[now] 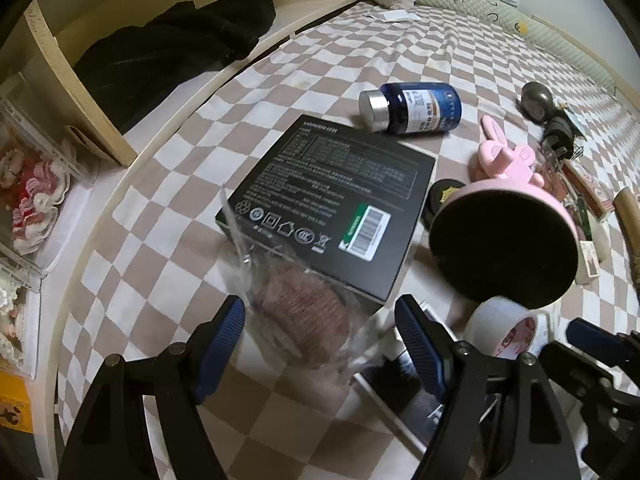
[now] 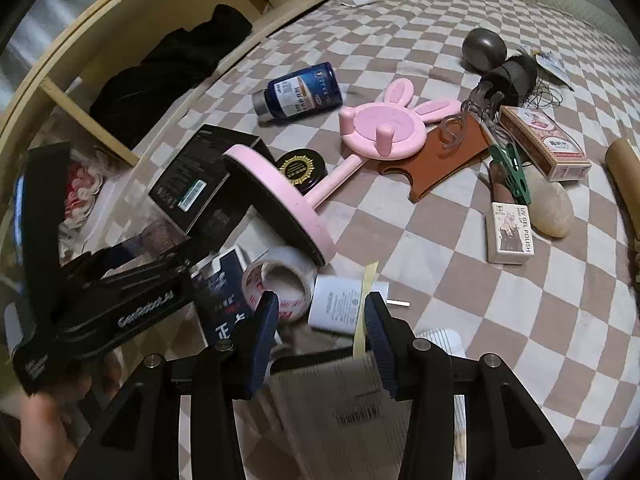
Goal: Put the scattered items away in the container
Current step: 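Reach the left tool to the clear bag while the right tool reaches the white tape roll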
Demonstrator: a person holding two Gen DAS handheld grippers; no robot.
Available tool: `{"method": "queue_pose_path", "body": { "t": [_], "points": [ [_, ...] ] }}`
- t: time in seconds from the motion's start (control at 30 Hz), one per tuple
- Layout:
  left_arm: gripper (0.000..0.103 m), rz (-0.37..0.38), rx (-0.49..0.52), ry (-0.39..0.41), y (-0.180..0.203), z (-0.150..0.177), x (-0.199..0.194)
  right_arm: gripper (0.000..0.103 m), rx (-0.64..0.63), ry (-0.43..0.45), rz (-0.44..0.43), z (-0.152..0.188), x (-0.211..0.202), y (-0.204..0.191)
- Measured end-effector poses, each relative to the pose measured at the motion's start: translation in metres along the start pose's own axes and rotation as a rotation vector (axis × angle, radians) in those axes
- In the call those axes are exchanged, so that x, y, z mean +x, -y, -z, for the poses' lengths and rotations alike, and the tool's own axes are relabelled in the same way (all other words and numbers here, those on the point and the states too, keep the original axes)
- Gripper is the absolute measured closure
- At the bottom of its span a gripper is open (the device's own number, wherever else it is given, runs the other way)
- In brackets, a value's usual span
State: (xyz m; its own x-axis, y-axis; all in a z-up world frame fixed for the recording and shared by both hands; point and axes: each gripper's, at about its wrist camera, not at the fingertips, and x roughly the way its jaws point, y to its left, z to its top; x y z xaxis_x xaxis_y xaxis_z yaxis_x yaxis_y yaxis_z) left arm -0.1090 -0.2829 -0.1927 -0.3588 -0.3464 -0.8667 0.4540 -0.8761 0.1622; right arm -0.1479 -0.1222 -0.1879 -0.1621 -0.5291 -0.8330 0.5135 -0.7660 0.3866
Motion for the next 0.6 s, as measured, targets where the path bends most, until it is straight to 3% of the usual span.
{"method": "queue_pose_path", "body": {
  "t": [0.1, 0.17, 0.43, 0.6],
  "points": [
    [0.025, -0.001, 0.01, 0.001, 0.003, 0.0, 0.002, 0.059, 0.002, -0.02, 0.01, -0.005, 0.008, -0.002],
    [0.025, -0.002, 0.012, -0.001, 0.003, 0.0, 0.004, 0.066, -0.002, -0.034, 0.022, -0.007, 0.014, -0.003],
    [0.025, 0.028, -0.058, -0.022, -0.013, 0.001, 0.011, 0.07, -0.028, -0.053, -0.032, -0.009, 0.018, -0.018],
    [0.025, 0.03, -0.065, -0.024, -0.013, 0.002, 0.01, 0.07, -0.082, -0.042, 0.0, -0.01, 0.017, -0.03]
  ]
}}
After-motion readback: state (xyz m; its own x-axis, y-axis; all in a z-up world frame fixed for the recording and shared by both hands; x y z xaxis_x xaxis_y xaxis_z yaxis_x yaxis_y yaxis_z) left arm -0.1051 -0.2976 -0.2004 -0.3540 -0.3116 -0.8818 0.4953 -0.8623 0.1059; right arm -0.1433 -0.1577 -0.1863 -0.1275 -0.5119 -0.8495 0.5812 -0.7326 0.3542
